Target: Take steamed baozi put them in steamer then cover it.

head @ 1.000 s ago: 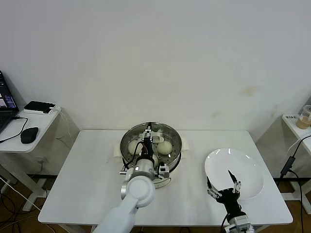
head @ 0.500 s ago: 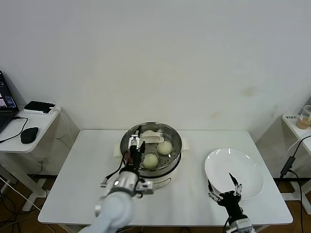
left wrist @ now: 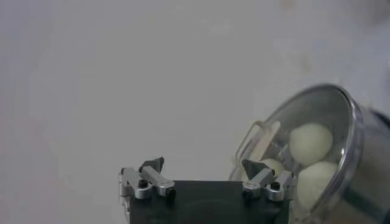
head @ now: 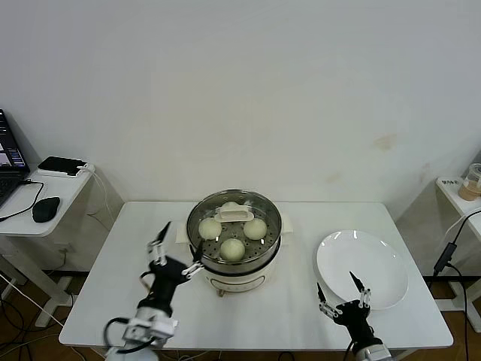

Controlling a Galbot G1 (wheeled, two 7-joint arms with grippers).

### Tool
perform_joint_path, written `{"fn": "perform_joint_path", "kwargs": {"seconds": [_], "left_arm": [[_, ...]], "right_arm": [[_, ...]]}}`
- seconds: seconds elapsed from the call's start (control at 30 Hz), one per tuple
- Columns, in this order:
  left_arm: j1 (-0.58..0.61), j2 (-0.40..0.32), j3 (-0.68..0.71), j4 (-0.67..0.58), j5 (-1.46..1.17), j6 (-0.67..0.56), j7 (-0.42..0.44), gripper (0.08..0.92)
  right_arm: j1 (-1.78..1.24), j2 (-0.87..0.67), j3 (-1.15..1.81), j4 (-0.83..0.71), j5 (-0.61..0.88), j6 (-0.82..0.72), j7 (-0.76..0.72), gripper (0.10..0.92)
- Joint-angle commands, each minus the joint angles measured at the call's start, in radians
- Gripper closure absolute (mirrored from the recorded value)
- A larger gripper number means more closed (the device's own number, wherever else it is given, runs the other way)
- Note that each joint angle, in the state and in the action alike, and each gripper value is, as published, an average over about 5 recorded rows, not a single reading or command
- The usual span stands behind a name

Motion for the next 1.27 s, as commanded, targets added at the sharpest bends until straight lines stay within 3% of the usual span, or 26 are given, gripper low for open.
{"fn": "perform_joint_path", "kwargs": {"seconds": [0.03, 0.4, 0.83, 1.27], "left_arm": [[0.295, -0.107, -0.23, -0.023, -0.496, -0.251, -0.147, 0.177], [0.323, -0.139, -0.209, 0.071, -0.451, -0.286, -0.132, 0.177], [0.384, -0.134, -0.225, 0.034, -0.462, -0.235, -0.078, 0.177], [0.386, -0.139, -0.232, 0.002, -0.447, -0.229, -0.084, 0.177]], "right_arm": [[-0.038, -0.037, -0.018, 0.018, 0.082, -0.002, -0.004, 0.203], [-0.063, -0.055, -0.029, 0.019, 0.113, 0.004, -0.002, 0.203], [-0.063, -0.062, -0.048, 0.03, 0.159, -0.026, -0.012, 0.203], [-0.075, -0.066, -0.068, 0.053, 0.224, -0.066, 0.025, 0.203]]}}
